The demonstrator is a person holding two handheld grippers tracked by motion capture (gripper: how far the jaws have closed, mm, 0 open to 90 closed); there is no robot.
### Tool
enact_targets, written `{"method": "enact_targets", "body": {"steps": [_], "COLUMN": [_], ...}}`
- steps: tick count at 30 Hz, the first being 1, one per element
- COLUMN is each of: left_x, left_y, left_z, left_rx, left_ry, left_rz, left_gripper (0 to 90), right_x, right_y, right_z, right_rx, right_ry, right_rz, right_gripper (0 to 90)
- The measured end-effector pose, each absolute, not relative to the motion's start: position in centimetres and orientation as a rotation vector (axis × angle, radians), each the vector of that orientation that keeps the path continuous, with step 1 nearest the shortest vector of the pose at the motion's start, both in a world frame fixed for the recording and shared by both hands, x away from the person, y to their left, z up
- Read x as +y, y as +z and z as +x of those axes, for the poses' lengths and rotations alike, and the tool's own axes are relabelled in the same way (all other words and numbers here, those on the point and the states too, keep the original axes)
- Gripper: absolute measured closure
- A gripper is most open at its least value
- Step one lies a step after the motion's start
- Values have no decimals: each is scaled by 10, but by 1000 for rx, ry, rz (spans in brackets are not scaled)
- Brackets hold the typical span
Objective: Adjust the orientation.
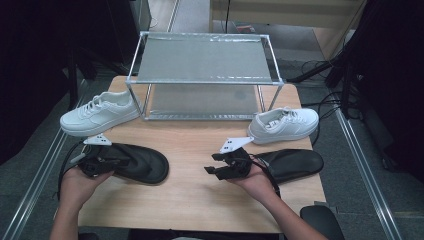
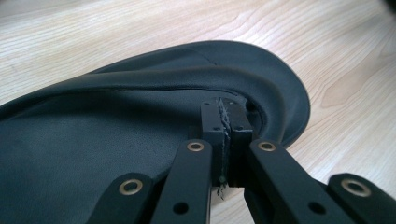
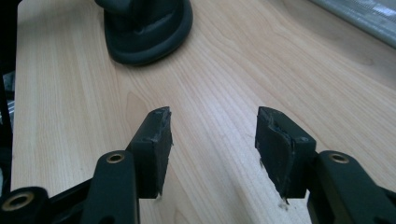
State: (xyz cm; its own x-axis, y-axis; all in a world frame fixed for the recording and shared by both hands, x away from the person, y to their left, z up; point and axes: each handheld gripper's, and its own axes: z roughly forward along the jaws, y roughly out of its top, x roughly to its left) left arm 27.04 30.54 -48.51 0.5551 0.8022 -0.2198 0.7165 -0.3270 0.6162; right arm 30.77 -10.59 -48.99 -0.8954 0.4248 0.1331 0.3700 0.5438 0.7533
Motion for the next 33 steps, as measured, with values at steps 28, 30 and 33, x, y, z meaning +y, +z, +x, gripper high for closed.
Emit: {"method": "enact_targets", "body": {"steps": [28,30,33], "left_x": [272,267,260], "left_y": [-502,-502,-501], "left_z": [288,289,291], "left_rx": [1168,1157,1134], "left_ry": [55,42,30], "left_rz": [2189,2191,2187], "left_gripper": [900,900,900], "right_x": [-115,-116,-116], "right_y": [-488,-488,-488], "right_z": [310,311,311], "right_rx": [2688,2683,2681], "right_ry": [1349,1348,1346], "right_rz": [753,758,761], "right_gripper": [486,486,486]}}
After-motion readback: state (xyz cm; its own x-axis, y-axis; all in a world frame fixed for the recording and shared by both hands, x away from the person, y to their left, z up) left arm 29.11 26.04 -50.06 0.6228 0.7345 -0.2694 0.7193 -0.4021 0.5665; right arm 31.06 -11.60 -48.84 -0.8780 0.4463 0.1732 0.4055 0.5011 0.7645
